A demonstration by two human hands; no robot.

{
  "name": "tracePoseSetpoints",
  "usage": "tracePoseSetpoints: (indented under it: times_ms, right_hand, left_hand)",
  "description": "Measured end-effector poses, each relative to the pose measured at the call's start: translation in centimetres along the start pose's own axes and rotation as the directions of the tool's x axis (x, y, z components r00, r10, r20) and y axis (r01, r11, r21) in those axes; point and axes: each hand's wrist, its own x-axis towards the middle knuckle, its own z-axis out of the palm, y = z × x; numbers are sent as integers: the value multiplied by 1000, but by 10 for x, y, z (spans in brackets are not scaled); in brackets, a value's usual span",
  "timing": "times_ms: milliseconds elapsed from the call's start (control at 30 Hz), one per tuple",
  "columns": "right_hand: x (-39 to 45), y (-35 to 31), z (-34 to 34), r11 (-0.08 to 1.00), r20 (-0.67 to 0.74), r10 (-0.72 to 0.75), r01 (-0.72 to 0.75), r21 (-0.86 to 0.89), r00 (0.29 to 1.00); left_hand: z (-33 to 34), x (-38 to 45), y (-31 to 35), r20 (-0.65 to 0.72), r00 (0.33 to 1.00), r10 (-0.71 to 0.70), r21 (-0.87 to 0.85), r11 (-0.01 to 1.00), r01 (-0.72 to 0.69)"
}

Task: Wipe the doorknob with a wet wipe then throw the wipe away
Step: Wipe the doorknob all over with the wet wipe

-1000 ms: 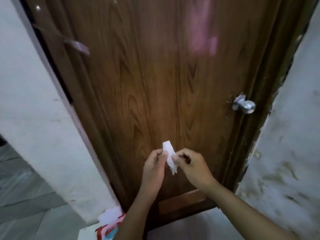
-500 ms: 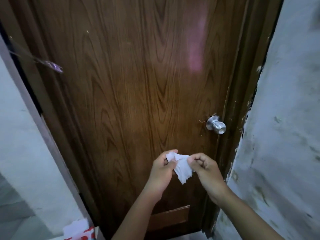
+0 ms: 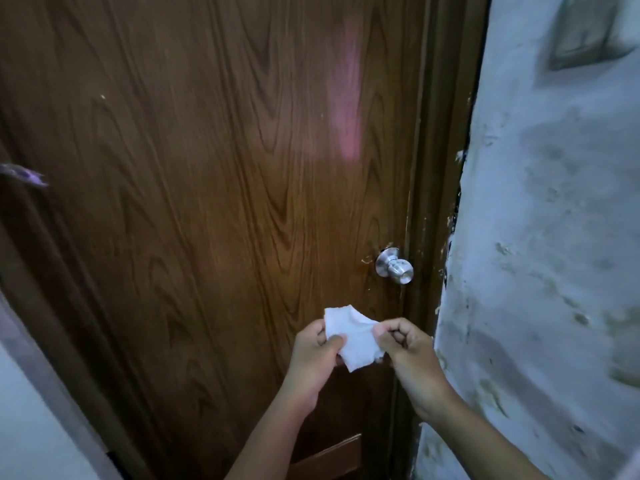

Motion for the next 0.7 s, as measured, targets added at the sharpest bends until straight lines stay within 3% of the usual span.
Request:
tracePoseSetpoints:
  times_ms: [233, 467, 600, 700]
  right_hand:
    - [25, -17, -13, 996, -182, -81, 74, -42, 980]
    - [34, -9, -13, 967, -53, -137, 122, -226, 989]
    - [33, -5, -3, 958, -2, -108, 104, -268, 994]
    - [31, -3, 4, 964, 38, -52, 60, -257, 998]
  left_hand:
    - [6, 25, 12, 258, 961, -102, 79, 993, 85]
    - [7, 44, 14, 388, 907, -166, -97, 971, 219]
    - [3, 55, 6, 386, 905, -180, -216, 936, 279]
    - [2, 59, 2, 331, 933, -140, -249, 941, 230]
